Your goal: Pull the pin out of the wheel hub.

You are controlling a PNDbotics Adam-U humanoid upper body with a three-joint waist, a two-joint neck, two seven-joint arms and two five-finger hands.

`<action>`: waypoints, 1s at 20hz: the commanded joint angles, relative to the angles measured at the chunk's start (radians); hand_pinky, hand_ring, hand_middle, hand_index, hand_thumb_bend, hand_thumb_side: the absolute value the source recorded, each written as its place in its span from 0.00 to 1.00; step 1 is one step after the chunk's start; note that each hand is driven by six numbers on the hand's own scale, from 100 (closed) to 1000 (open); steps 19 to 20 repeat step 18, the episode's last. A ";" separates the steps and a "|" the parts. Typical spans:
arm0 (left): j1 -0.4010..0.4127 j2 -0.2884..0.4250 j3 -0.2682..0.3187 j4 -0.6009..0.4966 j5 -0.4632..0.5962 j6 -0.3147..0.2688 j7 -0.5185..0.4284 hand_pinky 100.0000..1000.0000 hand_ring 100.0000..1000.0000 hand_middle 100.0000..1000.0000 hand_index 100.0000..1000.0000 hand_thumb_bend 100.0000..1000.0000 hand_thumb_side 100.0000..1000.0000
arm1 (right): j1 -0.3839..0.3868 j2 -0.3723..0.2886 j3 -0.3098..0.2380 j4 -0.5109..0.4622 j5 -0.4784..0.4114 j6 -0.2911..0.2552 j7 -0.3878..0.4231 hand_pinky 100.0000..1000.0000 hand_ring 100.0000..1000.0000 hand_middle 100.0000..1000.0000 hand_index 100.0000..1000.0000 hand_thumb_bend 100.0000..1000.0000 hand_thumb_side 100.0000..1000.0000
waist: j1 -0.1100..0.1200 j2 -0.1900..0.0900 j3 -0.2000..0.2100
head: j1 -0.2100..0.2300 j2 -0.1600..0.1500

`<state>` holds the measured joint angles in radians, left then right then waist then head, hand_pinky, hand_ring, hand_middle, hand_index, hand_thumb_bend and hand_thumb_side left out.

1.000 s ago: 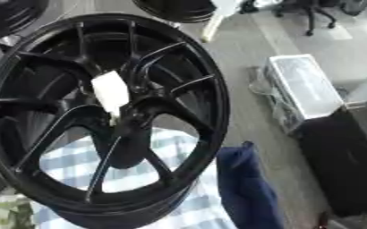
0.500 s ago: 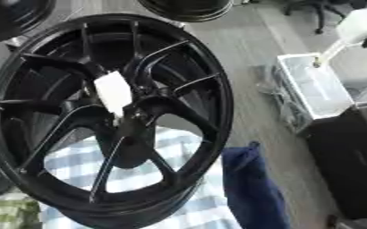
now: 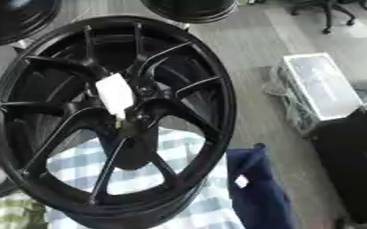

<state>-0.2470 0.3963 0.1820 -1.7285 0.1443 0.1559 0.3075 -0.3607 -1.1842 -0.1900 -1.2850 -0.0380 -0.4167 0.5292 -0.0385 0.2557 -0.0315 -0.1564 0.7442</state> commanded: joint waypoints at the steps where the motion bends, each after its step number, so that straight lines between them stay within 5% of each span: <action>1: -0.007 0.012 0.010 -0.014 0.002 -0.003 0.002 0.76 0.65 0.69 0.66 0.05 0.74 | -0.017 -0.018 -0.016 -0.023 -0.031 0.009 -0.039 0.87 0.83 0.82 0.89 0.38 0.30 | 0.001 -0.020 0.002 | 0.008 -0.006; 4: -0.007 0.009 0.010 -0.014 0.003 -0.003 0.002 0.76 0.64 0.69 0.66 0.05 0.74 | -0.038 0.015 -0.014 -0.051 -0.062 0.053 -0.118 0.86 0.80 0.77 0.85 0.30 0.25 | 0.003 -0.021 0.003 | 0.014 -0.006; 6: -0.007 0.005 0.008 -0.014 0.006 -0.004 0.001 0.76 0.64 0.69 0.66 0.06 0.74 | -0.057 0.056 -0.005 -0.089 -0.102 0.106 -0.207 0.86 0.77 0.73 0.81 0.15 0.20 | 0.007 -0.023 0.005 | 0.018 -0.007; 9: -0.010 0.000 0.004 -0.014 0.006 -0.005 -0.001 0.76 0.64 0.69 0.66 0.05 0.74 | -0.092 0.138 0.024 -0.166 -0.170 0.217 -0.361 0.86 0.76 0.71 0.79 0.00 0.30 | 0.017 -0.028 0.009 | 0.022 -0.005; 11: -0.012 -0.006 0.003 -0.015 0.005 -0.008 -0.002 0.76 0.64 0.68 0.66 0.05 0.73 | -0.113 0.210 0.043 -0.205 -0.210 0.288 -0.451 0.86 0.75 0.71 0.79 0.00 0.38 | 0.024 -0.031 0.012 | 0.021 -0.006; 14: -0.015 -0.013 0.001 -0.015 0.004 -0.014 -0.002 0.76 0.64 0.68 0.66 0.05 0.73 | -0.130 0.332 0.055 -0.258 -0.247 0.373 -0.577 0.86 0.75 0.71 0.79 0.00 0.32 | 0.036 -0.032 0.016 | 0.026 -0.009; 18: -0.020 -0.022 0.000 -0.016 0.004 -0.024 -0.001 0.76 0.64 0.68 0.66 0.05 0.73 | -0.140 0.471 0.056 -0.302 -0.226 0.426 -0.692 0.86 0.73 0.68 0.77 0.09 0.18 | 0.047 -0.032 0.016 | 0.030 -0.014; 20: -0.020 -0.022 0.000 -0.016 0.004 -0.024 -0.001 0.76 0.64 0.68 0.66 0.05 0.73 | -0.140 0.471 0.056 -0.302 -0.226 0.426 -0.692 0.86 0.73 0.68 0.77 0.09 0.18 | 0.047 -0.032 0.016 | 0.030 -0.014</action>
